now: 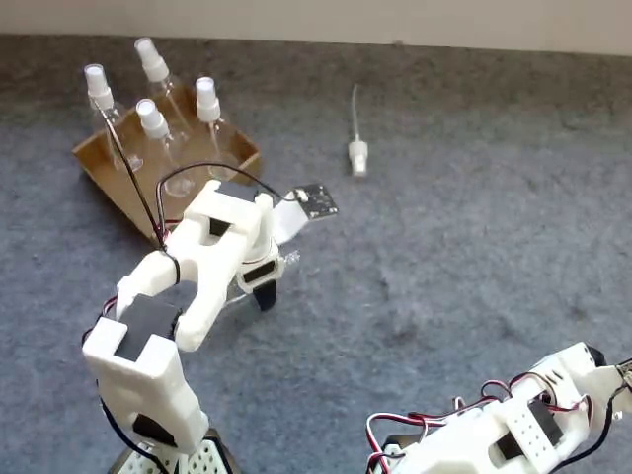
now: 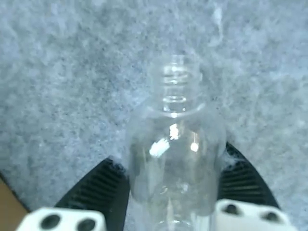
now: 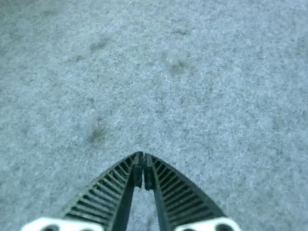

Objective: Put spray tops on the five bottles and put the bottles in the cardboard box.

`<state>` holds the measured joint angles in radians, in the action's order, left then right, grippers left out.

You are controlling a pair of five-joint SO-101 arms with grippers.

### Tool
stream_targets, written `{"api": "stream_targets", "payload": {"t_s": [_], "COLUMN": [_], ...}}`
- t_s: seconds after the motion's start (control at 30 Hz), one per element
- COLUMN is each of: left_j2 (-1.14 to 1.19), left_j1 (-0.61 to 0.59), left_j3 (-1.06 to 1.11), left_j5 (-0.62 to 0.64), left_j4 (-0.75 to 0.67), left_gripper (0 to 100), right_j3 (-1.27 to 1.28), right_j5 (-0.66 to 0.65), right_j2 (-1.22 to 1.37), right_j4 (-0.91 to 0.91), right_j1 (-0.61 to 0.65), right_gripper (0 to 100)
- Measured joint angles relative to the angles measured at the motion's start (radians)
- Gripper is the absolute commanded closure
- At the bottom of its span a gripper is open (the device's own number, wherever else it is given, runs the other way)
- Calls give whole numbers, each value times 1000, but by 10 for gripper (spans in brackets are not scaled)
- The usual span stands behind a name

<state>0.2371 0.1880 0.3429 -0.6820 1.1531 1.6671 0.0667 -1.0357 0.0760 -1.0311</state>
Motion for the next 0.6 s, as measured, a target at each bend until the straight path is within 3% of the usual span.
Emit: {"api": "stream_targets", "payload": {"t_s": [0.17,0.43,0.6], "left_j2": [0,0,0], "left_j1": [0,-3,-3], "left_j3": [0,0,0], "left_j5": [0,0,0], "left_j4": [0,-3,-5], "left_gripper": [829,665,658], "right_j3": [0,0,0], "right_j5": [0,0,0], "right_j2": [0,0,0], "right_j4": [0,0,0], "right_j1": [0,0,0], "right_gripper": [993,993,993]}}
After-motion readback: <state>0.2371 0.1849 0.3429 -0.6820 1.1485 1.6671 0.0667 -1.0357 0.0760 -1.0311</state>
